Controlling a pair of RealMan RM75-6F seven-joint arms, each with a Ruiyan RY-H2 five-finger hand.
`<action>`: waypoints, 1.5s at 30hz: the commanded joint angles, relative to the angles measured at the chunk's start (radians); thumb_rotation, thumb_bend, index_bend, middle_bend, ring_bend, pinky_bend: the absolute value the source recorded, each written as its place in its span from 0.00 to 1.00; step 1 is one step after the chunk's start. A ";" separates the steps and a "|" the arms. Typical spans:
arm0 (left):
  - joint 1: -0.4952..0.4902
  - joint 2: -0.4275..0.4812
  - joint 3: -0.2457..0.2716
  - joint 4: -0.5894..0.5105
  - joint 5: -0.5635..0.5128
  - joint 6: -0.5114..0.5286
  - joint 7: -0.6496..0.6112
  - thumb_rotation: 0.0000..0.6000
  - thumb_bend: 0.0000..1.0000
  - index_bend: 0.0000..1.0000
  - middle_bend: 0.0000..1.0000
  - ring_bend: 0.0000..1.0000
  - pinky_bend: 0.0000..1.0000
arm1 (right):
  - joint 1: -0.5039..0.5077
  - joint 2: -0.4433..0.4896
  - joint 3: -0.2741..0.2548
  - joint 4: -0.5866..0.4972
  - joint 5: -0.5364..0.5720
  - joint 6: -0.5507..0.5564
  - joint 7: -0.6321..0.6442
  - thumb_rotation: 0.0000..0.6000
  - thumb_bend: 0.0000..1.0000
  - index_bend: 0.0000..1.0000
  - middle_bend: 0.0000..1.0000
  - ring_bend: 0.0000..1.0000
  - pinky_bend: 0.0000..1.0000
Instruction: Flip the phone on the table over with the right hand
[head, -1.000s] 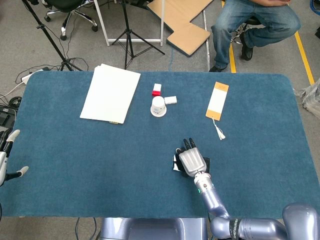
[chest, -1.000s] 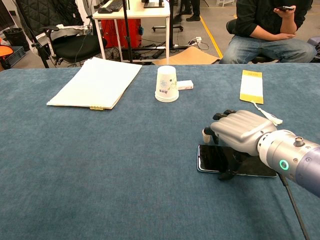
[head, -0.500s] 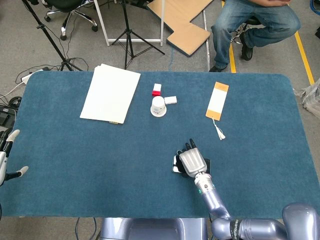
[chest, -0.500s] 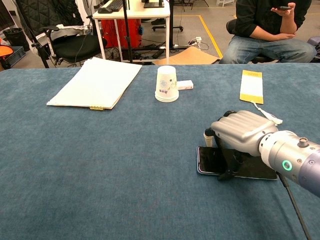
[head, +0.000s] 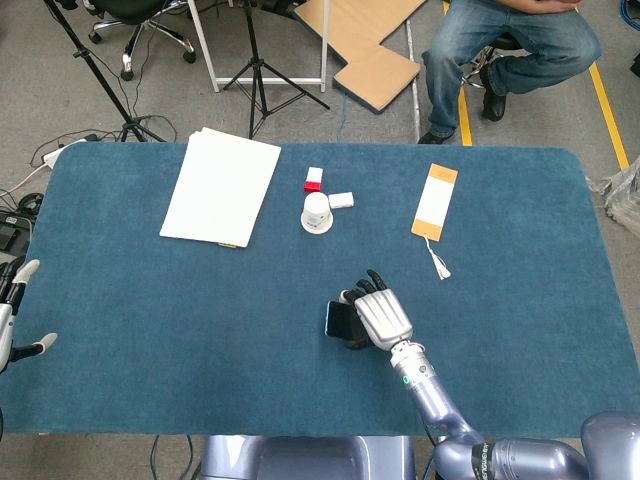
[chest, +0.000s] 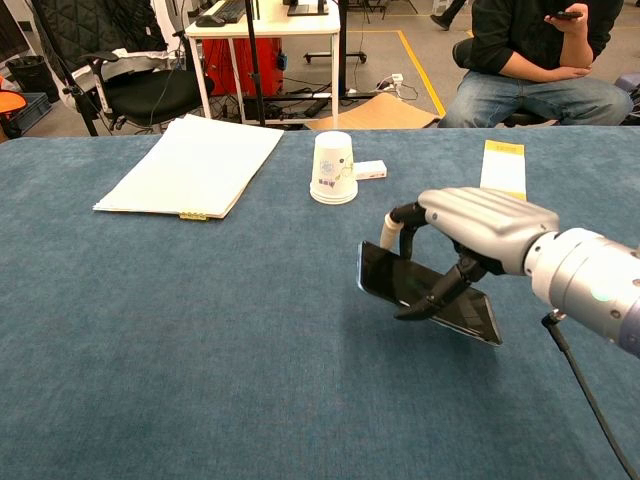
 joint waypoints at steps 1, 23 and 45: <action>0.001 0.001 0.000 0.000 0.001 0.001 -0.001 1.00 0.00 0.00 0.00 0.00 0.00 | -0.035 -0.006 0.042 0.015 -0.046 0.021 0.207 1.00 0.17 0.51 0.55 0.23 0.10; 0.001 0.001 0.004 -0.003 0.004 0.001 0.002 1.00 0.00 0.00 0.00 0.00 0.00 | -0.118 0.073 0.211 -0.120 0.200 -0.337 1.055 1.00 0.28 0.51 0.55 0.22 0.23; -0.005 -0.001 0.010 -0.008 0.001 -0.018 0.010 1.00 0.00 0.00 0.00 0.00 0.00 | -0.187 0.046 0.250 0.050 0.076 -0.648 1.350 1.00 0.46 0.36 0.37 0.11 0.18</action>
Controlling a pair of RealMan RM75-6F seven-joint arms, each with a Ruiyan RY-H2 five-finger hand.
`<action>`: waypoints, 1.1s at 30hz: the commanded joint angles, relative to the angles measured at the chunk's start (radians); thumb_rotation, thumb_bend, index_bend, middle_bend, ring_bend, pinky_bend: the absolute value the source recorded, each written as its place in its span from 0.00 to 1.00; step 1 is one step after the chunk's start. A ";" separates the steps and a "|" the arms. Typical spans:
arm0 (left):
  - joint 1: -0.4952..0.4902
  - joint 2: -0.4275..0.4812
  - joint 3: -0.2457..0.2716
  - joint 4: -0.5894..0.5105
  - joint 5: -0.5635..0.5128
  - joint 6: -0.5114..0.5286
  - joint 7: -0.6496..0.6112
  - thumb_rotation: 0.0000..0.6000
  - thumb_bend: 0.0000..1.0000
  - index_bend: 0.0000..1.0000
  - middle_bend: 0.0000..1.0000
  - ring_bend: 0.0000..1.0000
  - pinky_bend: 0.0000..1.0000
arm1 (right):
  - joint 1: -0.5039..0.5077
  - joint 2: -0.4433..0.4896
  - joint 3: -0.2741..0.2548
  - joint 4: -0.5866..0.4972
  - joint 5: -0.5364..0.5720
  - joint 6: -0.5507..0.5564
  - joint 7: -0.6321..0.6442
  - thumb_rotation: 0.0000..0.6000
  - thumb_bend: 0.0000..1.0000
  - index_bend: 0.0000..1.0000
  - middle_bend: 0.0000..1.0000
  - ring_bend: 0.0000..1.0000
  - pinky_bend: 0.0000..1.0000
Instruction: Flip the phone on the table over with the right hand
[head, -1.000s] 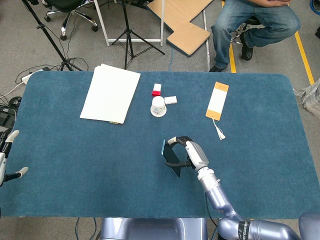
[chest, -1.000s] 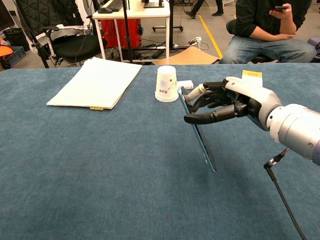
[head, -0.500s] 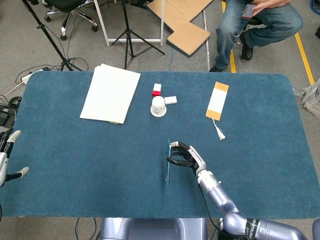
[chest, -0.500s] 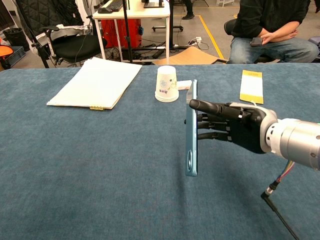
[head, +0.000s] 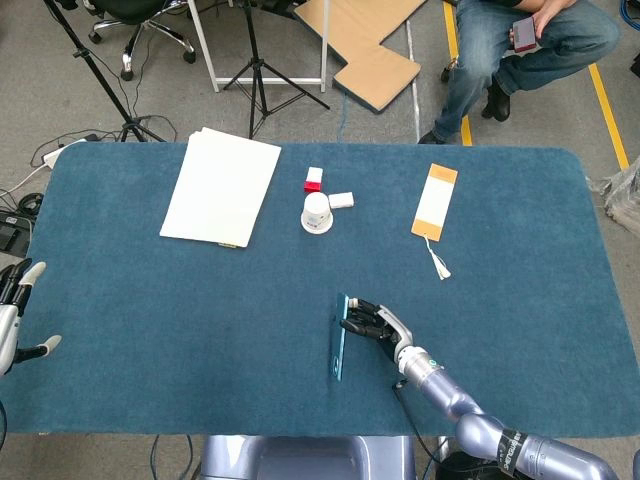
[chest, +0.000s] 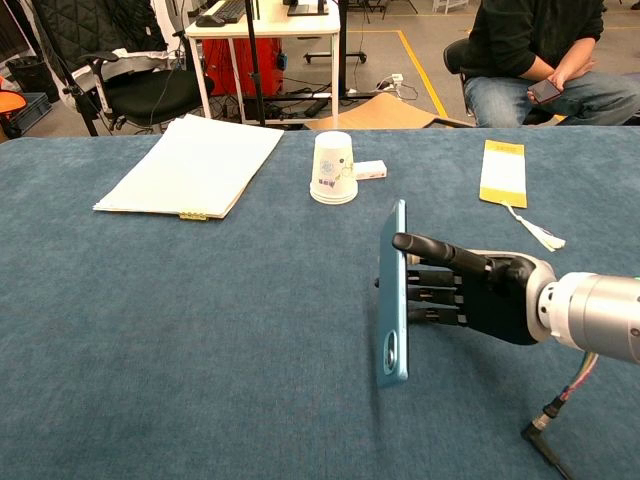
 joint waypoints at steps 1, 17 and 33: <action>0.000 -0.001 0.000 0.000 0.000 0.001 0.003 1.00 0.00 0.00 0.00 0.00 0.00 | -0.019 -0.015 -0.013 0.041 -0.072 0.023 -0.004 1.00 0.46 0.30 0.29 0.06 0.15; -0.002 0.003 0.008 -0.007 0.016 -0.003 -0.007 1.00 0.00 0.00 0.00 0.00 0.00 | -0.034 -0.020 -0.045 0.168 -0.322 0.314 -0.150 1.00 0.31 0.09 0.04 0.00 0.00; -0.005 -0.023 0.010 0.025 0.056 0.022 -0.015 1.00 0.00 0.00 0.00 0.00 0.00 | -0.137 0.247 -0.094 0.066 -0.568 0.721 -0.810 1.00 0.00 0.02 0.00 0.00 0.00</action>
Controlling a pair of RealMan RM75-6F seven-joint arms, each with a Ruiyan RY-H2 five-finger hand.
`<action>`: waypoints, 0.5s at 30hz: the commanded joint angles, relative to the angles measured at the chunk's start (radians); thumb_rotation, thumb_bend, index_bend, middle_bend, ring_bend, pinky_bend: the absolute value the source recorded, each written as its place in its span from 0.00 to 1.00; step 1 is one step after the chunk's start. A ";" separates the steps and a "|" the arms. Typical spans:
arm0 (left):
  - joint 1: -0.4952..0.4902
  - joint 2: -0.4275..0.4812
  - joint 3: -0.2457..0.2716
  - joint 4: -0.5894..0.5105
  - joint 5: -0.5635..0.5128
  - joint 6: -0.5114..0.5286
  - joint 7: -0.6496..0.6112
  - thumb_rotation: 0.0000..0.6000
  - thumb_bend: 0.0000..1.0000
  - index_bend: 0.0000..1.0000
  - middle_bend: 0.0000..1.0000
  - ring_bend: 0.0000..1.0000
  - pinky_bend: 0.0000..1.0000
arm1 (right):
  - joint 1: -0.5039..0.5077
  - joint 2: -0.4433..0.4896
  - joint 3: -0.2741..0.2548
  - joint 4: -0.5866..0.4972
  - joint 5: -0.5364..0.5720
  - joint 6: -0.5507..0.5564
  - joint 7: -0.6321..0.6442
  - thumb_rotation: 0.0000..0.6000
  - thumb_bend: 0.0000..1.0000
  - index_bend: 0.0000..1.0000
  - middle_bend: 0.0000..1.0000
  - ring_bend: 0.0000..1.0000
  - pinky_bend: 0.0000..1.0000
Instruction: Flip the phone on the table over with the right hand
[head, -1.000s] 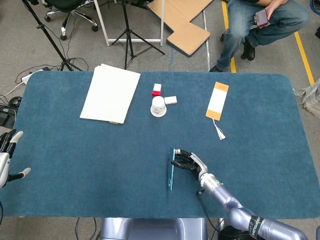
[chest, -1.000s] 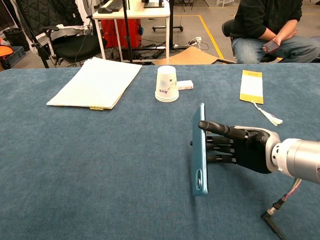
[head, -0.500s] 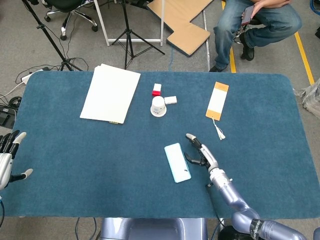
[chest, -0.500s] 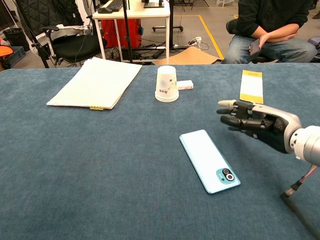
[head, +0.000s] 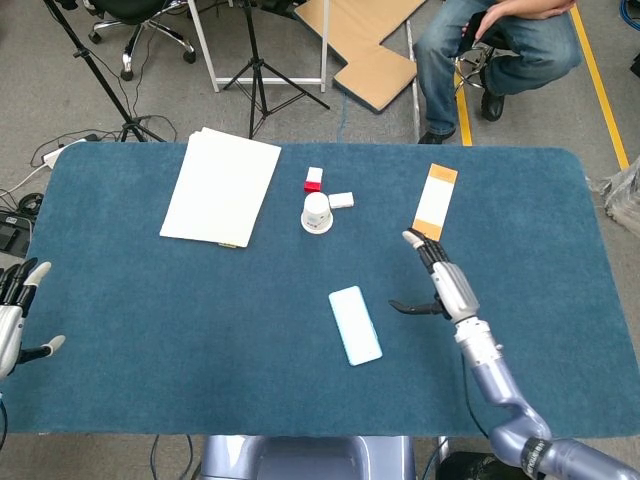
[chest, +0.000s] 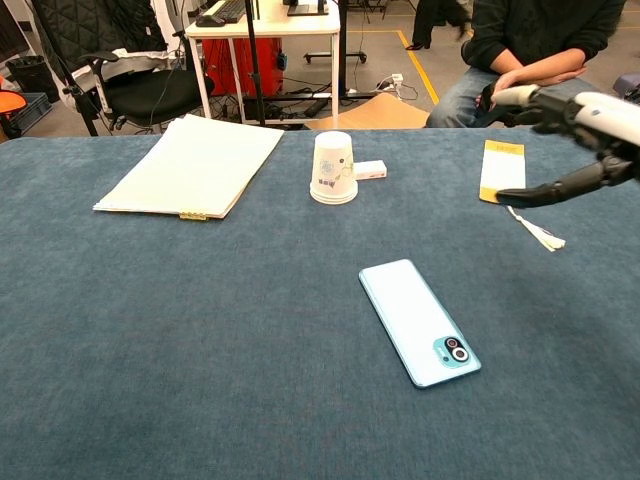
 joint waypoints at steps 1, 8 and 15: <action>-0.002 -0.013 0.004 0.014 0.016 0.007 0.002 1.00 0.00 0.00 0.00 0.00 0.00 | -0.092 0.152 -0.044 -0.093 -0.066 0.138 -0.286 1.00 0.00 0.01 0.00 0.00 0.00; 0.005 -0.022 0.008 0.023 0.033 0.028 0.001 1.00 0.00 0.00 0.00 0.00 0.00 | -0.204 0.285 -0.105 -0.217 -0.034 0.219 -0.467 1.00 0.00 0.01 0.00 0.00 0.00; 0.009 -0.021 0.012 0.023 0.047 0.039 -0.007 1.00 0.00 0.00 0.00 0.00 0.00 | -0.265 0.345 -0.143 -0.291 0.007 0.266 -0.537 1.00 0.00 0.01 0.00 0.00 0.00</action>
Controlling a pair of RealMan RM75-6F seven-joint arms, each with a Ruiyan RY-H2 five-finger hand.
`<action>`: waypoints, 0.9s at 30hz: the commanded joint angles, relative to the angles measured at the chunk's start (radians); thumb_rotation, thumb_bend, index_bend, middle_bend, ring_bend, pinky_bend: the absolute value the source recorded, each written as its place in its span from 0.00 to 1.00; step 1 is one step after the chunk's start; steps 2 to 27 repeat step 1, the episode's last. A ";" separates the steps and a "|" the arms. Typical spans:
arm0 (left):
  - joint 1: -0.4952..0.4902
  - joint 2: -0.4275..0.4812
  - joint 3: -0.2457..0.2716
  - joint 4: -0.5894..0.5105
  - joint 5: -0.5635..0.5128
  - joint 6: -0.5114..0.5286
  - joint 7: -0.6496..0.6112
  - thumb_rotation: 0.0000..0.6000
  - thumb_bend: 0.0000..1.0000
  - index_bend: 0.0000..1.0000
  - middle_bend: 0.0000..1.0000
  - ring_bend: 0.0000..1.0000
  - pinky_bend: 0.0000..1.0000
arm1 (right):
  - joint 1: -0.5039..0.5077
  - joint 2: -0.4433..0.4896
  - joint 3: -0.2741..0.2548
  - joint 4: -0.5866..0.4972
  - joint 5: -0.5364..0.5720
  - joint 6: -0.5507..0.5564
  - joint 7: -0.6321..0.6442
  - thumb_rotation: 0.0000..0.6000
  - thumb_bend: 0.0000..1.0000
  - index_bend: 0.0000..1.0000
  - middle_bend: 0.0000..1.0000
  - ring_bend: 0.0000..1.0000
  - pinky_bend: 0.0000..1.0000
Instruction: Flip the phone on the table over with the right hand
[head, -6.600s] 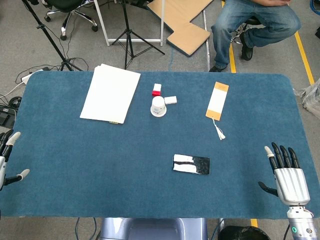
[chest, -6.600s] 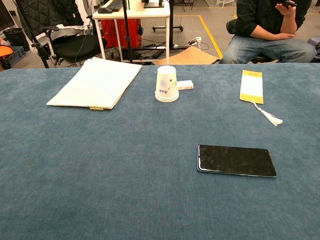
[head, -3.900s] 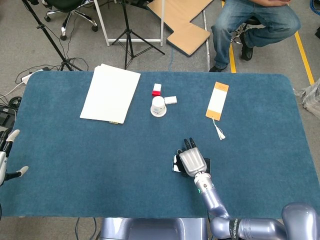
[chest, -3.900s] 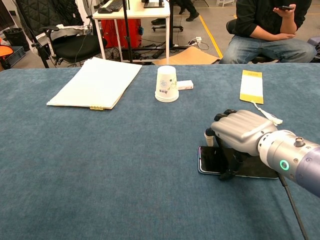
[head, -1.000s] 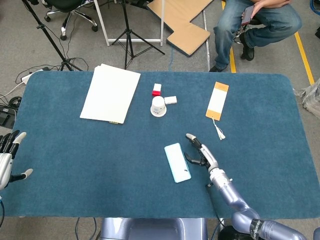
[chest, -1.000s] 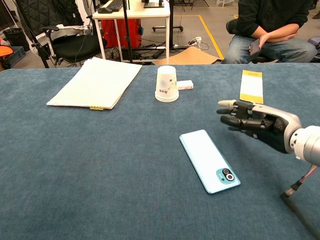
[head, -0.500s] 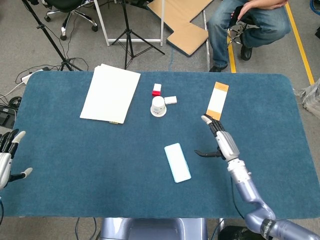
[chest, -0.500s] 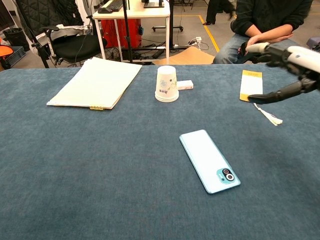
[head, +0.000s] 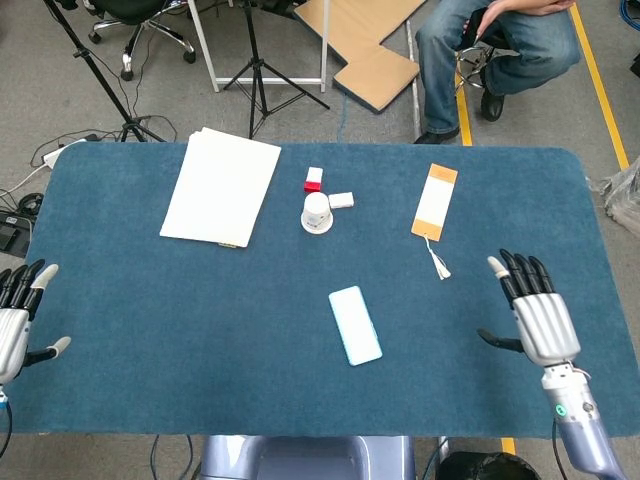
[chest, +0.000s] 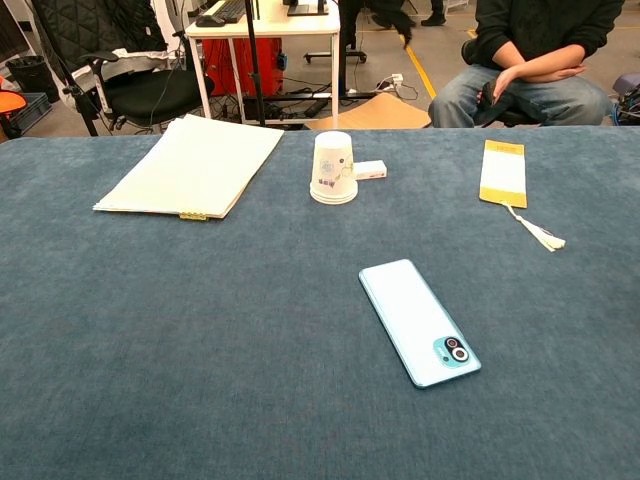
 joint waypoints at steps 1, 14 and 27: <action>0.000 0.002 0.000 -0.001 0.002 0.002 -0.006 1.00 0.00 0.00 0.00 0.00 0.00 | -0.023 0.022 -0.020 -0.033 0.023 0.016 -0.015 1.00 0.00 0.01 0.00 0.00 0.00; 0.000 0.002 0.000 -0.001 0.002 0.002 -0.006 1.00 0.00 0.00 0.00 0.00 0.00 | -0.023 0.022 -0.020 -0.033 0.023 0.016 -0.015 1.00 0.00 0.01 0.00 0.00 0.00; 0.000 0.002 0.000 -0.001 0.002 0.002 -0.006 1.00 0.00 0.00 0.00 0.00 0.00 | -0.023 0.022 -0.020 -0.033 0.023 0.016 -0.015 1.00 0.00 0.01 0.00 0.00 0.00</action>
